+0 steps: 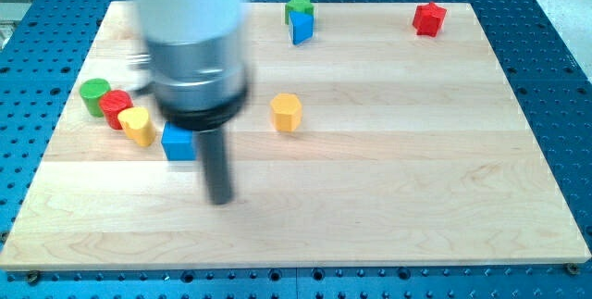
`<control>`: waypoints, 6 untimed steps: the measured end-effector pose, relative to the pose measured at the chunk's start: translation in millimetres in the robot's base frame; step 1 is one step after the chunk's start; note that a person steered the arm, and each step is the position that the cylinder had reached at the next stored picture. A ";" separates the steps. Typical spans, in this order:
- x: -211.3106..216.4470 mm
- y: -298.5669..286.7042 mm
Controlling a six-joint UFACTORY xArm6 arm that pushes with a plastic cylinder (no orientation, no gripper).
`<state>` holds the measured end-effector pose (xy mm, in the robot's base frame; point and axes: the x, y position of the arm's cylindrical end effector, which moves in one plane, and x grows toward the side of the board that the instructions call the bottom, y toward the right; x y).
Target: Move the red circle away from the green circle
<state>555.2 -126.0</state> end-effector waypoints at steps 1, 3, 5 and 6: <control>30.2 -96.6; -62.3 -176.4; -132.6 -65.7; -131.7 -78.7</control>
